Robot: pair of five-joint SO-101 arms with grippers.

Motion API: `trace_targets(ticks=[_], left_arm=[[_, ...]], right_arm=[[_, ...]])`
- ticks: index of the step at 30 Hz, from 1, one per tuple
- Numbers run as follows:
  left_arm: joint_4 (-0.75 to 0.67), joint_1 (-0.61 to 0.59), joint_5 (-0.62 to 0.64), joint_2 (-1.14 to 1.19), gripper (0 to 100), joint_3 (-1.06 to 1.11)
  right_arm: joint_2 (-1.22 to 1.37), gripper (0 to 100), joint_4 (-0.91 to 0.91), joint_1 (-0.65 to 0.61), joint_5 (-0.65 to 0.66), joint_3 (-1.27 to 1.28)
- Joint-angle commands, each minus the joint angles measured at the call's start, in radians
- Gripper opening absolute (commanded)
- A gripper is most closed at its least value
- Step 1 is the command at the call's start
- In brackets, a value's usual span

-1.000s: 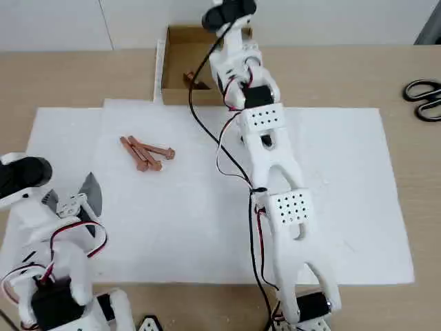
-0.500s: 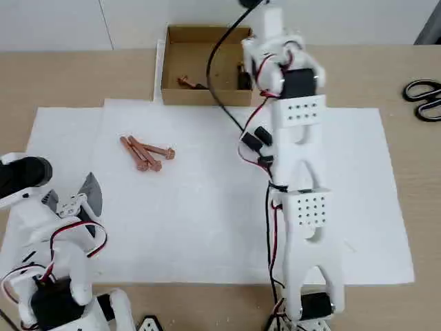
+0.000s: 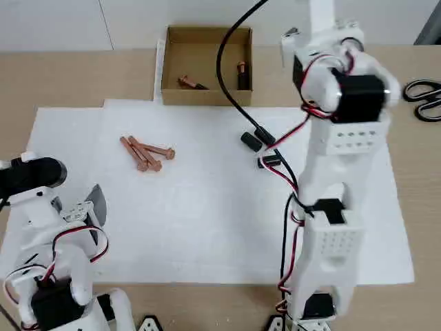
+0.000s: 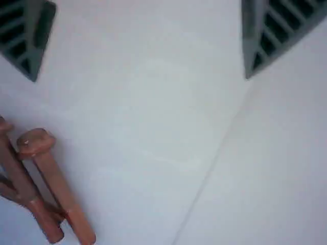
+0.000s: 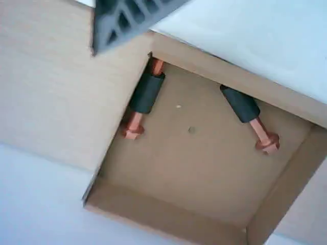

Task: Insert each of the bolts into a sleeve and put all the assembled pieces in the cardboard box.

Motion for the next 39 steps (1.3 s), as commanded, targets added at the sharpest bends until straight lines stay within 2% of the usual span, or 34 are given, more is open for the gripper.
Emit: trace_targets(ticks=[1,11,16,20,24,31,39], left_arm=[[0.0,0.0,-0.006,-0.008,24,-0.01],[-0.003,0.0,-0.006,-0.008,24,-0.01],[-0.003,0.0,-0.006,-0.008,24,-0.005],[-0.003,0.0,-0.006,-0.008,24,-0.005],[-0.003,0.0,-0.006,-0.008,24,-0.004],[0.002,0.0,-0.006,-0.008,24,-0.004],[0.003,0.0,-0.006,-0.008,24,-0.004]], right_arm=[[-0.159,18.3,0.005,0.015,0.012,0.14],[-0.506,18.4,-0.012,0.016,0.008,0.752],[-0.516,18.4,-0.018,0.053,0.009,0.974],[-0.43,18.5,-0.036,0.042,0.012,1.119],[-0.292,18.5,-0.054,-0.008,0.063,1.143],[-0.151,18.4,-0.196,-0.116,0.137,1.143],[-0.035,18.3,-0.321,-0.145,0.198,1.143]])
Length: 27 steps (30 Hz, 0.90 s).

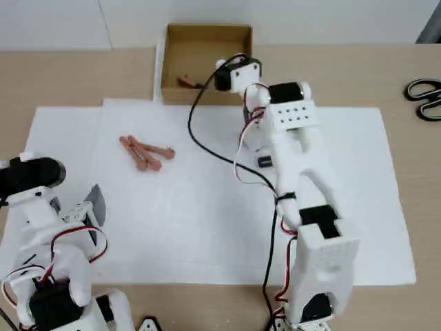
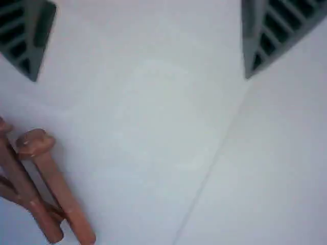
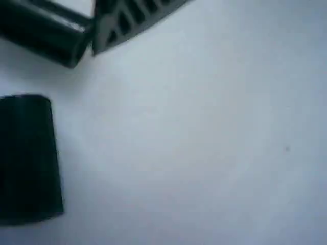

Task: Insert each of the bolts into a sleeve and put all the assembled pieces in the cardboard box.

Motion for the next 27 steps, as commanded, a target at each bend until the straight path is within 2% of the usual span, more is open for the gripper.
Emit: trace_targets(ticks=[1,15,27], left_arm=[[0.003,0.0,-0.006,-0.008,24,-0.004],[0.003,0.0,-0.006,-0.008,24,-0.004],[0.003,0.0,-0.006,-0.008,24,-0.004]], right_arm=[[0.016,18.3,-0.054,-0.007,0.034,-0.003],[0.099,18.3,-0.17,-0.048,0.066,-0.003],[0.219,18.3,-0.185,-0.048,0.064,-0.048]])
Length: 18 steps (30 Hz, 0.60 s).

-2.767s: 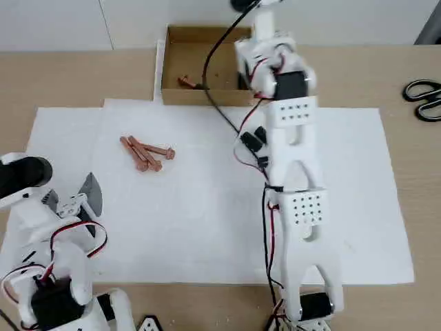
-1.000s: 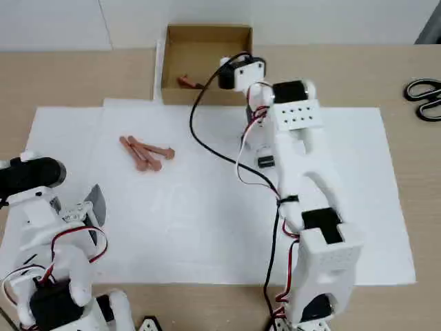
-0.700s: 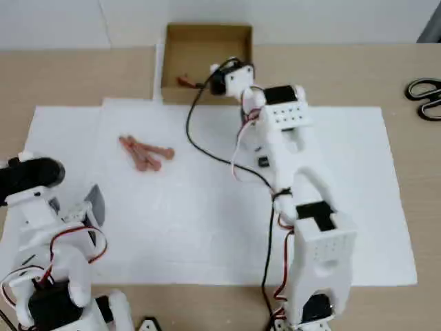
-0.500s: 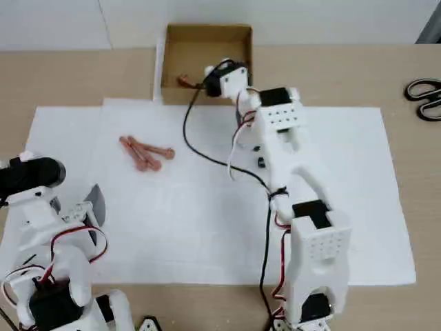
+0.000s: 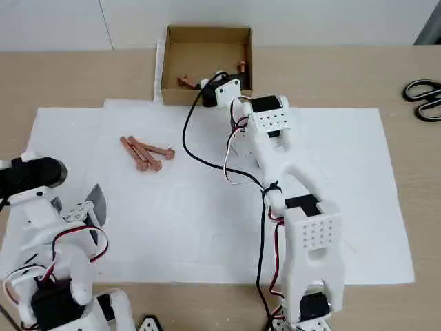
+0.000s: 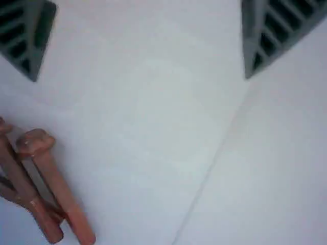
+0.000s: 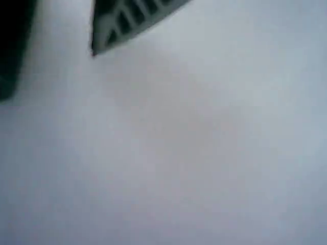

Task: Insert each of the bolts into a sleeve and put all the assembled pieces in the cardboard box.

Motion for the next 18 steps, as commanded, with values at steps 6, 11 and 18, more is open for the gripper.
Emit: trace_targets(ticks=[6,11,18], left_arm=[[0.003,0.0,-0.006,-0.008,24,-0.002],[0.003,0.0,-0.006,-0.008,24,-0.002],[0.003,0.0,-0.006,-0.008,24,-0.002]], right_arm=[[0.025,14.4,-0.005,-0.012,0.008,-0.031],[0.027,5.3,-0.007,-0.012,0.005,-0.031],[0.018,3.2,0.013,-0.007,0.003,-0.057]])
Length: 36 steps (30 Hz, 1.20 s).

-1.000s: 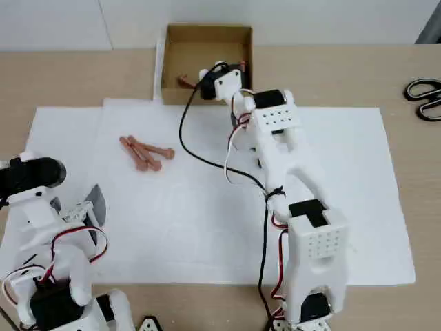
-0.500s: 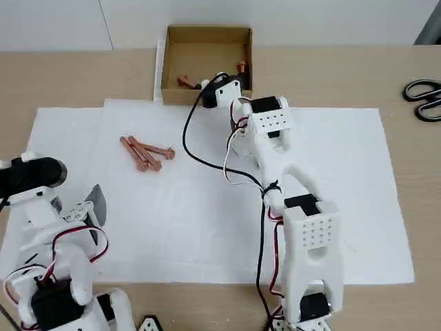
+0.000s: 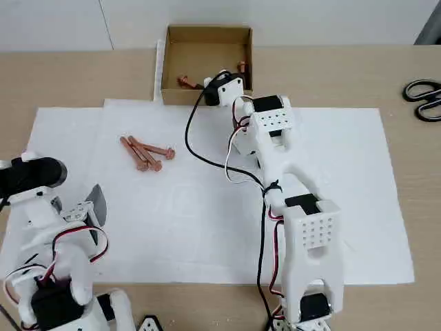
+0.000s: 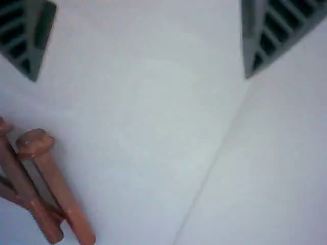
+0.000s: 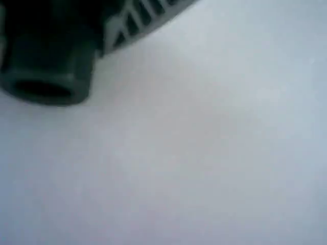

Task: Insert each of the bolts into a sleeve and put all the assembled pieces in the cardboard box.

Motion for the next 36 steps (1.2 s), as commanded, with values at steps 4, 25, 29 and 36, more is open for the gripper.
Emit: trace_targets(ticks=[4,25,29,36], left_arm=[[0.003,0.0,-0.006,-0.008,24,-0.002],[0.003,0.002,-0.006,-0.008,24,-0.002],[0.003,0.002,-0.006,-0.008,24,-0.002],[0.003,0.005,-0.006,-0.008,24,-0.002]], right_arm=[[-0.038,3.2,0.147,-0.01,0.0,-0.146],[-0.61,3.1,0.469,0.031,-0.109,-0.026],[-0.768,3.1,0.46,0.068,-0.106,0.152],[-0.777,3.1,0.375,0.177,-0.091,0.377]])
